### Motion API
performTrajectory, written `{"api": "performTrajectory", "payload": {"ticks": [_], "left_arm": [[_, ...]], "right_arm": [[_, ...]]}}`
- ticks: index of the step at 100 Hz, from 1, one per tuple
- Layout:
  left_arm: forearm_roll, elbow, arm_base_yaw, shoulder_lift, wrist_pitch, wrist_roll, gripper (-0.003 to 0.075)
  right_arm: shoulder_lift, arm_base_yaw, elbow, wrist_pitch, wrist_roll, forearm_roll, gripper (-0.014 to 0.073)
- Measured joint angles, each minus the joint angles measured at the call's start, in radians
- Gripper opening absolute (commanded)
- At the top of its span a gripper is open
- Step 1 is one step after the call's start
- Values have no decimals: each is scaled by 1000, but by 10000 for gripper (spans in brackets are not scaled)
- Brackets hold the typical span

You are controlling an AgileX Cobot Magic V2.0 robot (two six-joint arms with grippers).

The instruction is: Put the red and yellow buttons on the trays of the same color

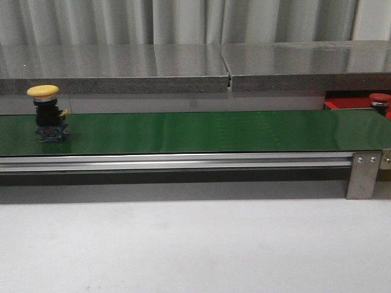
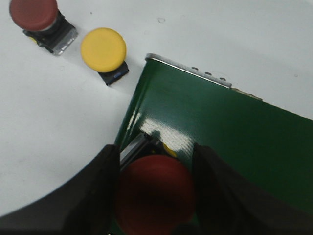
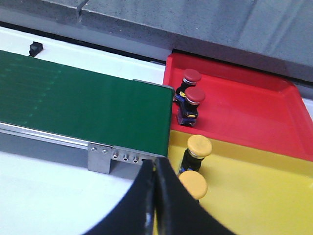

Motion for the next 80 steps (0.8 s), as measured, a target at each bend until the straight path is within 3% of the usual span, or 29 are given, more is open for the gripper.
{"api": "performTrajectory", "payload": {"ticks": [21, 28, 42, 47, 68, 77, 80], "left_arm": [[-6, 15, -18, 12, -2, 0, 183], [-19, 16, -18, 21, -2, 0, 272], [-28, 17, -18, 29, -5, 0, 540], [-28, 17, -18, 29, -14, 0, 577], [-28, 18, -30, 16, -56, 25, 532], [-28, 20, -50, -22, -75, 54, 456], [-28, 20, -64, -44, -79, 63, 398]], "right_arm": [[0, 0, 0, 2, 0, 0, -68], [0, 0, 0, 2, 0, 0, -68], [0, 0, 0, 2, 0, 0, -68], [0, 0, 0, 2, 0, 0, -68], [0, 0, 0, 2, 0, 0, -68], [0, 0, 0, 2, 0, 0, -68], [0, 0, 0, 2, 0, 0, -68]]}}
